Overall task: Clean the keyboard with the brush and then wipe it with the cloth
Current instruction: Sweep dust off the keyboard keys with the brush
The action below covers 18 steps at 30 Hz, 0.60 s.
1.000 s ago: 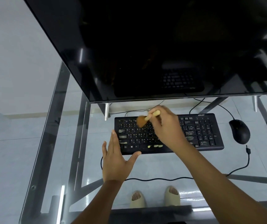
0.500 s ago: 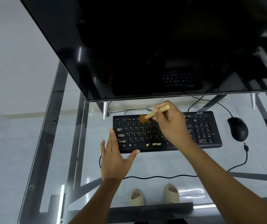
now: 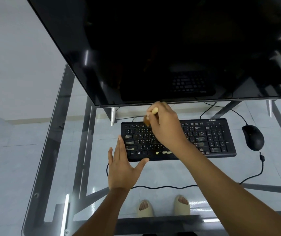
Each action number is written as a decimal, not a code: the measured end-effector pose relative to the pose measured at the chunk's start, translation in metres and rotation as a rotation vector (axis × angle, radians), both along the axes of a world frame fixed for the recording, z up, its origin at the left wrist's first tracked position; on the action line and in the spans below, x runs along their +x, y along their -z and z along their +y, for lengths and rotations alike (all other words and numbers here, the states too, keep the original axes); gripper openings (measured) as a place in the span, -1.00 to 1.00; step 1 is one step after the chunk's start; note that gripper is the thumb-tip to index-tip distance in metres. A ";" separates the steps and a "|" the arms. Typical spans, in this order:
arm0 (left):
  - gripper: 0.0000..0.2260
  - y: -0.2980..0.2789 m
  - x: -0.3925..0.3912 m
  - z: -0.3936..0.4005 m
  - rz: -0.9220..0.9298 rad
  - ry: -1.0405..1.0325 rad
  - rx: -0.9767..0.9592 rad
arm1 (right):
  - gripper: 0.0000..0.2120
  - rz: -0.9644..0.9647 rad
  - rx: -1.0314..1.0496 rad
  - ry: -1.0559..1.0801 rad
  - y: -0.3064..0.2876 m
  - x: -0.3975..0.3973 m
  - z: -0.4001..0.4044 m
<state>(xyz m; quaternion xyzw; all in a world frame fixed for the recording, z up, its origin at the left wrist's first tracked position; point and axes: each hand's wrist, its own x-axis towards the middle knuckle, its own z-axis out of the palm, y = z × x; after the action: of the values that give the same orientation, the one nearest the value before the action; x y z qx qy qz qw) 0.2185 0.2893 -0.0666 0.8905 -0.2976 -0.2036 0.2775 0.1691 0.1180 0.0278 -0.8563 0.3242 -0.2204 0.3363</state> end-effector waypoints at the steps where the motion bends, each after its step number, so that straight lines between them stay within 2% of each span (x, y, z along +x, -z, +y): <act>1: 0.01 0.000 0.000 0.000 -0.001 0.002 0.004 | -0.91 -0.008 0.096 -0.014 -0.002 0.000 0.001; 2: 0.01 0.000 0.000 0.001 -0.004 0.003 0.007 | -0.90 0.035 0.190 -0.061 0.000 0.000 0.003; 4: 0.01 0.000 0.000 0.001 -0.004 0.003 0.010 | -0.91 0.126 0.179 -0.079 0.005 -0.002 0.000; 7: 0.01 -0.001 0.000 0.000 -0.001 0.001 0.002 | -0.94 -0.009 0.073 0.112 0.002 -0.012 -0.017; 9: 0.01 -0.001 0.001 0.000 -0.019 0.001 -0.004 | -0.94 -0.041 0.231 0.080 0.000 -0.018 -0.022; 11: 0.00 0.001 0.000 0.001 -0.025 0.005 -0.009 | -0.92 0.097 0.384 -0.030 0.002 -0.027 -0.018; 13: -0.01 0.003 0.000 0.002 -0.028 0.010 -0.040 | -0.90 0.136 0.291 0.011 0.007 -0.035 -0.021; 15: -0.02 0.005 0.001 0.003 -0.049 0.031 -0.072 | -0.90 0.030 0.173 0.164 0.004 -0.044 -0.029; 16: -0.02 0.007 0.001 0.003 -0.074 0.042 -0.076 | -0.92 -0.007 0.200 0.190 0.004 -0.049 -0.033; 18: -0.04 0.006 -0.001 0.002 -0.144 0.059 -0.072 | -0.92 0.017 0.404 0.117 0.004 -0.054 -0.034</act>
<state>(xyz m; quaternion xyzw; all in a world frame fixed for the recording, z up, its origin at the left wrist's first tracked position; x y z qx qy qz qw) 0.2179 0.2912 -0.0723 0.8832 -0.3498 -0.1363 0.2810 0.1147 0.0839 0.0241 -0.7531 0.4137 -0.1630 0.4850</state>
